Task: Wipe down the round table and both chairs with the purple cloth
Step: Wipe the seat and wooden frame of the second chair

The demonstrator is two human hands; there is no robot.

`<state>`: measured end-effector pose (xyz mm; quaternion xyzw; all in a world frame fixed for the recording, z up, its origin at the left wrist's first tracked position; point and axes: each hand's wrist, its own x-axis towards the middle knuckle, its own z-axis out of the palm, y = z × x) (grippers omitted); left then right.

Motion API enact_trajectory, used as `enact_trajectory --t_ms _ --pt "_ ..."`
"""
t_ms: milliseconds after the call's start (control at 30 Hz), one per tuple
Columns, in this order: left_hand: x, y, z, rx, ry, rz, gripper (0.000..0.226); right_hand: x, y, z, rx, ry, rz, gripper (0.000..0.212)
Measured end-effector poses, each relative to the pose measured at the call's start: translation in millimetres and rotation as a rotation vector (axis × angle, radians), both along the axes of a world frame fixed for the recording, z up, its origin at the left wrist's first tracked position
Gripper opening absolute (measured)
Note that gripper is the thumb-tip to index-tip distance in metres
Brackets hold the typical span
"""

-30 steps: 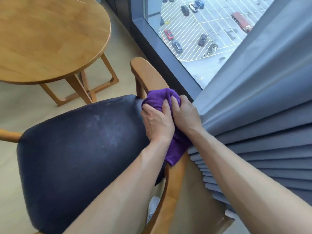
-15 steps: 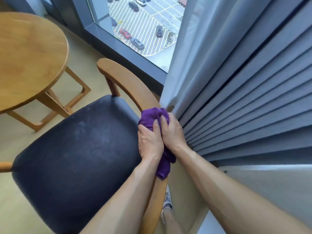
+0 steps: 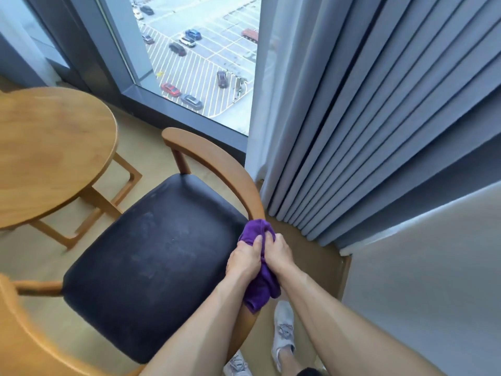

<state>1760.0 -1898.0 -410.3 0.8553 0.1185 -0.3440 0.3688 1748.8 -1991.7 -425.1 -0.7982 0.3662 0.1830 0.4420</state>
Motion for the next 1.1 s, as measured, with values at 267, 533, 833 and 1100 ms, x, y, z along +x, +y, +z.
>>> enact_trajectory --t_ms 267,533,833,1100 --pt "-33 17 15 -0.008 0.031 -0.097 0.062 -45 30 18 0.089 0.032 -0.276 0.05" --pt "-57 37 20 -0.037 -0.038 -0.166 0.061 -80 59 30 0.117 -0.021 -0.464 0.052" --pt "-92 70 24 -0.131 -0.12 -0.248 0.059 -117 98 35 0.104 -0.179 -0.617 0.05" --pt "-124 123 12 -0.251 -0.149 -0.352 0.055 -155 157 24 -0.066 -0.391 -0.751 0.042"
